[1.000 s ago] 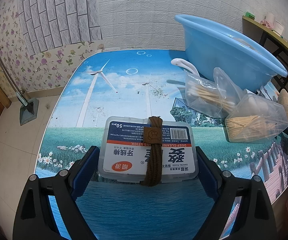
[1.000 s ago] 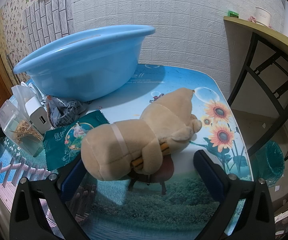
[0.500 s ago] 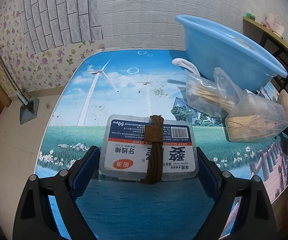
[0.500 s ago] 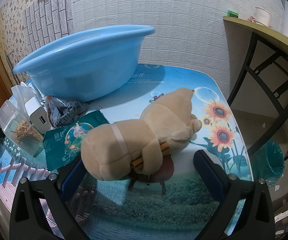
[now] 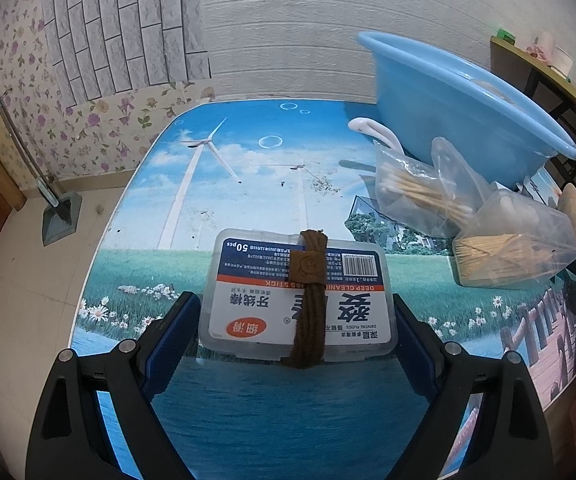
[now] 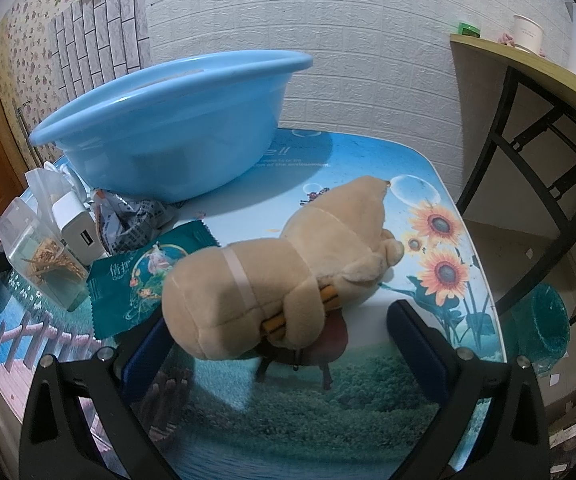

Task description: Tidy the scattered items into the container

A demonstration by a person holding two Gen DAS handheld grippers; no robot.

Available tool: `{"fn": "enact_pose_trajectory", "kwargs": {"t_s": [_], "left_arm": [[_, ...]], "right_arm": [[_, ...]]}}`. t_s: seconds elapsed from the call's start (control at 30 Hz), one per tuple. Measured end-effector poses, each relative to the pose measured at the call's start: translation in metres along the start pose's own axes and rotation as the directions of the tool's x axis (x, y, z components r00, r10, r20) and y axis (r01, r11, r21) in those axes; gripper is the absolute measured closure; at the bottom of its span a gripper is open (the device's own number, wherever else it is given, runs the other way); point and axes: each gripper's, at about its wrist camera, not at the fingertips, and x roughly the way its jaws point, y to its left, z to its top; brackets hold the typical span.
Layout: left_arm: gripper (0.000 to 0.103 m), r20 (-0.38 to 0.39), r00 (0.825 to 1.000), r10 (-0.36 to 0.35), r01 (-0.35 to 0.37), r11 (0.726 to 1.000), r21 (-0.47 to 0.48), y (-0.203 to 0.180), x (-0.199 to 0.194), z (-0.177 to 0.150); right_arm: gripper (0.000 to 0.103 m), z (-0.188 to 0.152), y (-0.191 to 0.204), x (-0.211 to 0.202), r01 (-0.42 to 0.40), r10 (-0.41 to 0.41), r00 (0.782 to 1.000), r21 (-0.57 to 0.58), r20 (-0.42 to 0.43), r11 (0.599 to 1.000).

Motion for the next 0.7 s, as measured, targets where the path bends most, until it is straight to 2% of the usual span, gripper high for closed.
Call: {"fn": "enact_pose_trajectory", "kwargs": {"t_s": [0.57, 0.7], "left_arm": [[0.012, 0.001, 1.000, 0.001, -0.001, 1.000, 0.008, -0.0018, 0.0029, 0.0009], [0.021, 0.010, 1.000, 0.000, 0.000, 1.000, 0.008, -0.0022, 0.0007, 0.0001]], "right_arm": [[0.000, -0.0012, -0.0001, 0.0000, -0.002, 0.002, 1.000, -0.002, 0.002, 1.000], [0.000, -0.0011, -0.0002, 0.0001, -0.002, 0.002, 1.000, -0.002, 0.002, 1.000]]}}
